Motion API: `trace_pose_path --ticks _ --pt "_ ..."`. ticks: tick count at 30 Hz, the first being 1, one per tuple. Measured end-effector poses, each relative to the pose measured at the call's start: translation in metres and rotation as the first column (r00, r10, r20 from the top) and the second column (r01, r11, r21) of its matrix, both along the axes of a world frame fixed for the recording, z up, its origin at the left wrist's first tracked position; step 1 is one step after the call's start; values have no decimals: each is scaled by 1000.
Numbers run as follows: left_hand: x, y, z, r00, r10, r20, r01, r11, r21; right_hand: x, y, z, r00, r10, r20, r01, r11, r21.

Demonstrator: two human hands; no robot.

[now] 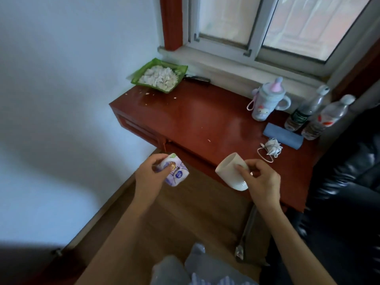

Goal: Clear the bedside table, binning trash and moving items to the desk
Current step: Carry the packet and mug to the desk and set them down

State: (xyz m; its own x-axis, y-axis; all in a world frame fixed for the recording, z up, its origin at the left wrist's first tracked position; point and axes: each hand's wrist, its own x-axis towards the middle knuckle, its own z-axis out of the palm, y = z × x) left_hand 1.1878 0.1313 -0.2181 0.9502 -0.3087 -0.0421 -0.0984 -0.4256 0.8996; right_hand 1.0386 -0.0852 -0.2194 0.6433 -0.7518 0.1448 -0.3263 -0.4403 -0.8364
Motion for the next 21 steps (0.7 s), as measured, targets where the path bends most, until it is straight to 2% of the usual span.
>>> trace_pose_path --ticks 9,14,21 --pt "69 -107 -21 944 -313 -103 310 950 -42 27 -55 -10 968 -243 -66 244 970 10" --pt "106 -175 -26 851 -512 -117 509 859 -56 36 -71 -10 899 -434 -66 436 900 19" --pt "121 -257 -34 675 -731 -102 732 681 -34 35 -83 -11 739 -670 -67 672 741 9"
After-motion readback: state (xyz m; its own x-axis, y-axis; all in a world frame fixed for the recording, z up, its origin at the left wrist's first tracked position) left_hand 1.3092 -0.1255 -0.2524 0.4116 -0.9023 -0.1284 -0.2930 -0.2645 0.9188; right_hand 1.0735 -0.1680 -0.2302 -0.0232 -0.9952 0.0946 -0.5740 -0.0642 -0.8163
